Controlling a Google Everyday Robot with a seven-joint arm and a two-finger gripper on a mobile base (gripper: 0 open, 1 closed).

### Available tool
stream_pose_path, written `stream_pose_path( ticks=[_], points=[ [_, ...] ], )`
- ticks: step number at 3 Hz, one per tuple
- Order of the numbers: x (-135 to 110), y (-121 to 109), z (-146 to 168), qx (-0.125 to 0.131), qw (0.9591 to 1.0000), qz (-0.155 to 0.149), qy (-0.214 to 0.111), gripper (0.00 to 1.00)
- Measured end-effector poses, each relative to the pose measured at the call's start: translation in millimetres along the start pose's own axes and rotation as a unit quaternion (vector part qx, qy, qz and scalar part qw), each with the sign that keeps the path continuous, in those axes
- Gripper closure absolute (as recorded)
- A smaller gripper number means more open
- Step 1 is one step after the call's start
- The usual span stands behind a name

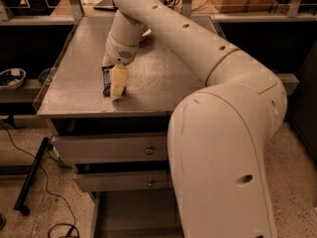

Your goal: Place rxbar blueberry into bottom drawer

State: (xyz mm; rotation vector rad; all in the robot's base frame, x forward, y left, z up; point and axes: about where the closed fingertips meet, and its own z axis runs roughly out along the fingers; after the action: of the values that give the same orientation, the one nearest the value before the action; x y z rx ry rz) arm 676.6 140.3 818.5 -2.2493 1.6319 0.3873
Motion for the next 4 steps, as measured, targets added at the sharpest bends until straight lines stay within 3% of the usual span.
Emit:
stream_pose_path(
  ticks=[1, 3, 4],
  points=[
    [0.0, 0.0, 0.0, 0.0, 1.0, 0.0, 0.0, 0.5],
    [0.0, 0.0, 0.2, 0.0, 1.0, 0.0, 0.0, 1.0],
    [-1.4, -0.4, -2.9, 0.0, 1.0, 0.0, 0.0, 1.0]
  ],
)
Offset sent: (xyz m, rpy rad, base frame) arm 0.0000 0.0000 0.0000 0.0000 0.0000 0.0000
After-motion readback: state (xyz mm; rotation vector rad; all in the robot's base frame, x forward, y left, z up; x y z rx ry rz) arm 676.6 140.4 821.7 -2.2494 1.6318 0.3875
